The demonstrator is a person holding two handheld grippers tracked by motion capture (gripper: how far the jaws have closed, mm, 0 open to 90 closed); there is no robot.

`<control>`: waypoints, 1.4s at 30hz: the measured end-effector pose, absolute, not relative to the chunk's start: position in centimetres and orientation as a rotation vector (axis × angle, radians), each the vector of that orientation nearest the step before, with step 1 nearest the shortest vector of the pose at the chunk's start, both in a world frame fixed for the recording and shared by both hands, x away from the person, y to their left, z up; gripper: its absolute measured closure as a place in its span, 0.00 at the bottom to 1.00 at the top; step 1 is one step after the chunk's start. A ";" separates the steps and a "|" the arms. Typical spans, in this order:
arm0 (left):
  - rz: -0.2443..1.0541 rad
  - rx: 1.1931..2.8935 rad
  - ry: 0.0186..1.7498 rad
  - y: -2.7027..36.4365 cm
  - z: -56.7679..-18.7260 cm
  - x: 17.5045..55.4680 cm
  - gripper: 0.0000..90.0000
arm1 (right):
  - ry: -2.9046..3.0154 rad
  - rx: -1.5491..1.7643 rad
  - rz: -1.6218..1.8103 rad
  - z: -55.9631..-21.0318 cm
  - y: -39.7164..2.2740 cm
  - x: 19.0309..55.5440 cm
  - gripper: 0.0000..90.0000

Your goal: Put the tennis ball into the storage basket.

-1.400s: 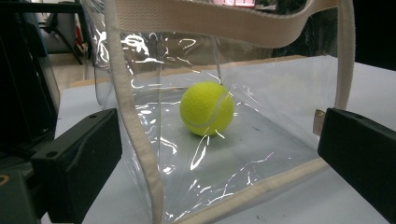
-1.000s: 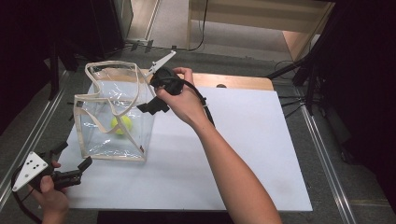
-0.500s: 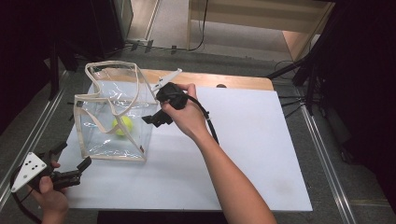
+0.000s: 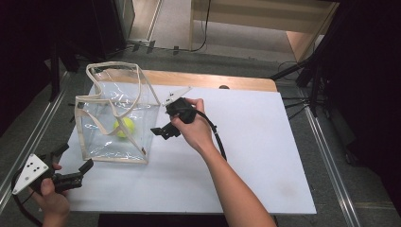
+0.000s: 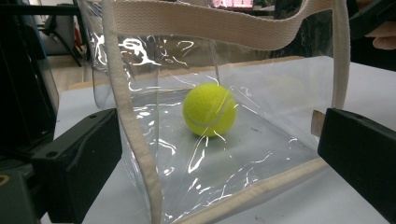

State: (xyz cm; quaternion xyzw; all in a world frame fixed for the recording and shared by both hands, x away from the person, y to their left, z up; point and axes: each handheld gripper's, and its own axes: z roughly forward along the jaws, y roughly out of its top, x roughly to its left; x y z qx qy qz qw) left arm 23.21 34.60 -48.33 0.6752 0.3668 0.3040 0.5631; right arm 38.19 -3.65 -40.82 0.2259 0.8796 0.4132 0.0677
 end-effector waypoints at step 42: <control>0.724 1.604 0.859 34.3 -48.4 23.2 0.00 | 2.519 0.861 1.347 -46.8 -11.3 34.0 0.00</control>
